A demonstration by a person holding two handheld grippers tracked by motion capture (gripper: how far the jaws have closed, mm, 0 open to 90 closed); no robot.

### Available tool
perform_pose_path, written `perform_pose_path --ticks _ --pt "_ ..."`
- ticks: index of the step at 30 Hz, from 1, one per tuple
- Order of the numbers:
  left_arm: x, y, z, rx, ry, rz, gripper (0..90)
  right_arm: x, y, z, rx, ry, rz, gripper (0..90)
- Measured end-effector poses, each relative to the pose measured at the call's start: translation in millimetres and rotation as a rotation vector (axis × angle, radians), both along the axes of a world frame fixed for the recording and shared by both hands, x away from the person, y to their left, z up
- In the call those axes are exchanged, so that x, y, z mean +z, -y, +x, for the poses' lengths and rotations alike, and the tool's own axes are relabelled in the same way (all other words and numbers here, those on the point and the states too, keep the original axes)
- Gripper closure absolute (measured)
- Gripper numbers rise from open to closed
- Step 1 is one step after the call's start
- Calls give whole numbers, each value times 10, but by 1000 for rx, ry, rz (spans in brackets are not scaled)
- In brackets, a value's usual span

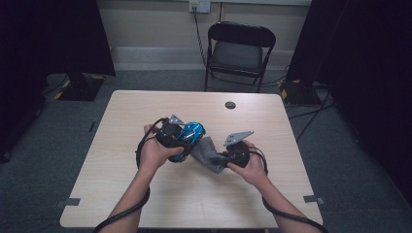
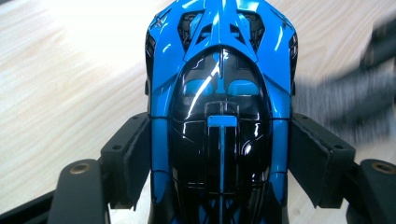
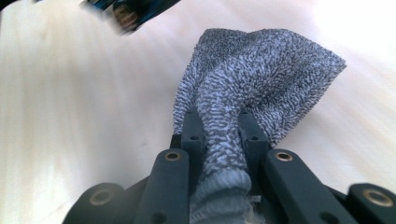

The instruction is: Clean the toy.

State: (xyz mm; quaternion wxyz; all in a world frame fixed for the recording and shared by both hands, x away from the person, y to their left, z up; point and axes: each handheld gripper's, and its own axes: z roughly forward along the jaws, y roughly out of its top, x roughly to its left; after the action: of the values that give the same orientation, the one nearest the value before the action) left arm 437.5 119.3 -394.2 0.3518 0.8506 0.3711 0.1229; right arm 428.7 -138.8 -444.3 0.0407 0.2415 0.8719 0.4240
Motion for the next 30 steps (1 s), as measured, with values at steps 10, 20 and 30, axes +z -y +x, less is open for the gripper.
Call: perform_pose_path --ticks 10,20,30 --pt "-84 66 -150 -37 -5 7 281 225 133 207 -94 44 39 767" --pt "-137 111 -159 -41 -19 11 281 252 11 179 -51 41 76 767" --pt "-70 88 -87 -29 -28 -8 281 145 -128 79 21 20 83 767"
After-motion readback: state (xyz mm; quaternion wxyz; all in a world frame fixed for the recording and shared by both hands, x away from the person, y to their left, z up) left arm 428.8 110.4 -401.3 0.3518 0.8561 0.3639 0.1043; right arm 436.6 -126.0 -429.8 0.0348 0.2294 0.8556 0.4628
